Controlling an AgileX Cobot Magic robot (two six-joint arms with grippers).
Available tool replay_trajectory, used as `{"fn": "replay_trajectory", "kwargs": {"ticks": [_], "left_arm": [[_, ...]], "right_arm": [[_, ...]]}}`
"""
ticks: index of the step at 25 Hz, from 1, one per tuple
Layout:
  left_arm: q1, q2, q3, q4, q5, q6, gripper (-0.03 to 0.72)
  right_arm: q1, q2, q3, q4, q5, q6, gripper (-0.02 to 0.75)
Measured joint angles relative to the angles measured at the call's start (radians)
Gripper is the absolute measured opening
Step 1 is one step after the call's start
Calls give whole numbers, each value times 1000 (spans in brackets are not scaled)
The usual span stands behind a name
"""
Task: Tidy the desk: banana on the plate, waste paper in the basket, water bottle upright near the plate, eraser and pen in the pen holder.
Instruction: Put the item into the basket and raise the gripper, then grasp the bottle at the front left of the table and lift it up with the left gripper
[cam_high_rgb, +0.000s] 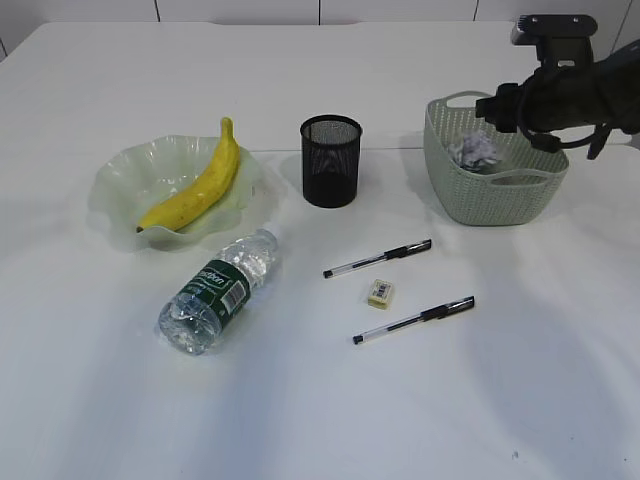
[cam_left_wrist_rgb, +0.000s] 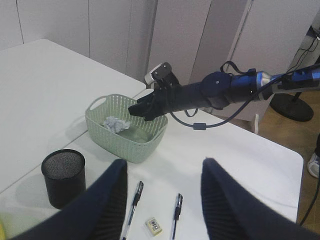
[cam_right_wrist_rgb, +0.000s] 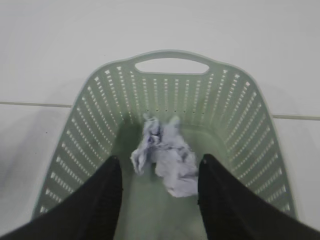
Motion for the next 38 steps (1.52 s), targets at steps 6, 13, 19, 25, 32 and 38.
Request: {"fn": "replay_trajectory", "kwargs": {"ticks": [6, 13, 19, 25, 32, 38], "left_arm": [[0, 0, 0, 0, 0, -8, 341], [0, 0, 0, 0, 0, -12, 341], [0, -4, 0, 0, 19, -14, 341], [0, -20, 0, 0, 23, -14, 341], [0, -52, 0, 2, 45, -14, 341], [0, -95, 0, 2, 48, -15, 341]], "right_arm": [[0, -60, 0, 1, 13, 0, 380], [0, -150, 0, -2, 79, 0, 380], [0, -232, 0, -67, 142, 0, 379], [0, -346, 0, -162, 227, 0, 379], [0, -475, 0, -239, 353, 2, 378], [0, -583, 0, -419, 406, 59, 379]]}}
